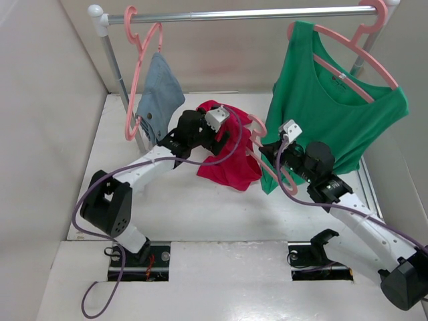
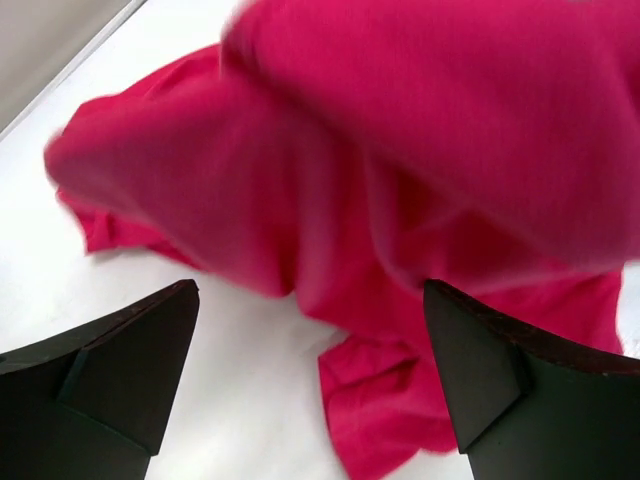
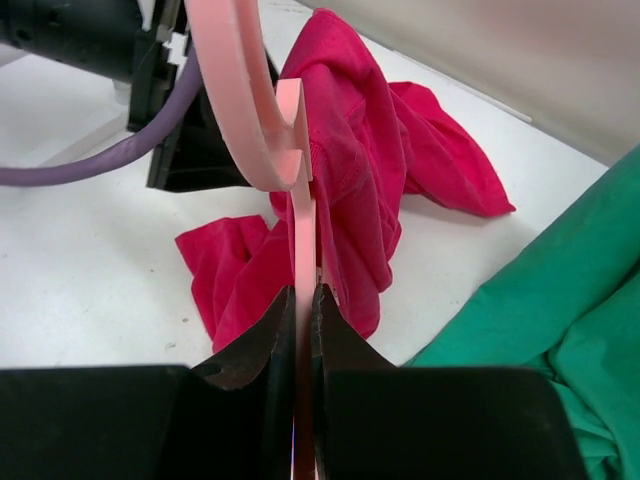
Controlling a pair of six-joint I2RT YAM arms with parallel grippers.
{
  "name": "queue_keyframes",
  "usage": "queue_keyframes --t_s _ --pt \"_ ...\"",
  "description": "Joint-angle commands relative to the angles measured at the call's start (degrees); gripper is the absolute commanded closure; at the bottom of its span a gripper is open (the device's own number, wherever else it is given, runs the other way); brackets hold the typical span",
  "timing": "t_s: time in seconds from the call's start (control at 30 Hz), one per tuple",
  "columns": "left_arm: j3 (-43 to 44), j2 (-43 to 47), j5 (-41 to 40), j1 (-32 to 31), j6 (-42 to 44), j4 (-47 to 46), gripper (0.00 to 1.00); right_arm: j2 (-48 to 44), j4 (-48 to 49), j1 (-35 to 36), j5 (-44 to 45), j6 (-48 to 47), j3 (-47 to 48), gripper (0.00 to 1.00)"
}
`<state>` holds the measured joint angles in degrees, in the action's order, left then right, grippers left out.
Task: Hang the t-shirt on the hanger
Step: Place tshirt on hanger
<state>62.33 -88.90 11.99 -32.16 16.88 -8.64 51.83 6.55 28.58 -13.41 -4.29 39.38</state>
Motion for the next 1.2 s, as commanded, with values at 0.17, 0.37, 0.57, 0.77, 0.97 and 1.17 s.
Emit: queue_keyframes --t_s 0.17,0.37,0.57,0.77,0.97,1.17 --pt "2.80 -4.79 11.30 0.87 -6.34 -10.42 0.17 1.42 6.02 -1.42 -3.47 0.52 3.25 1.00" --pt "2.80 -6.90 14.55 1.40 -10.55 -13.59 0.84 1.96 6.02 -1.42 -3.47 1.66 3.25 1.00" --pt "1.75 -4.36 13.85 4.03 -12.84 -13.69 1.00 1.96 4.46 -3.43 -0.75 2.80 3.25 1.00" --pt "4.82 1.53 13.94 6.59 -7.75 -1.57 1.00 1.43 -0.12 -6.78 8.29 7.72 3.78 1.00" --pt "4.21 9.79 15.86 7.82 -3.61 3.28 1.00 -0.59 -2.50 -9.68 12.09 9.30 6.23 1.00" --pt "1.04 15.41 18.95 6.42 -0.02 8.20 1.00 -2.35 -3.56 -10.21 13.50 8.16 9.22 1.00"
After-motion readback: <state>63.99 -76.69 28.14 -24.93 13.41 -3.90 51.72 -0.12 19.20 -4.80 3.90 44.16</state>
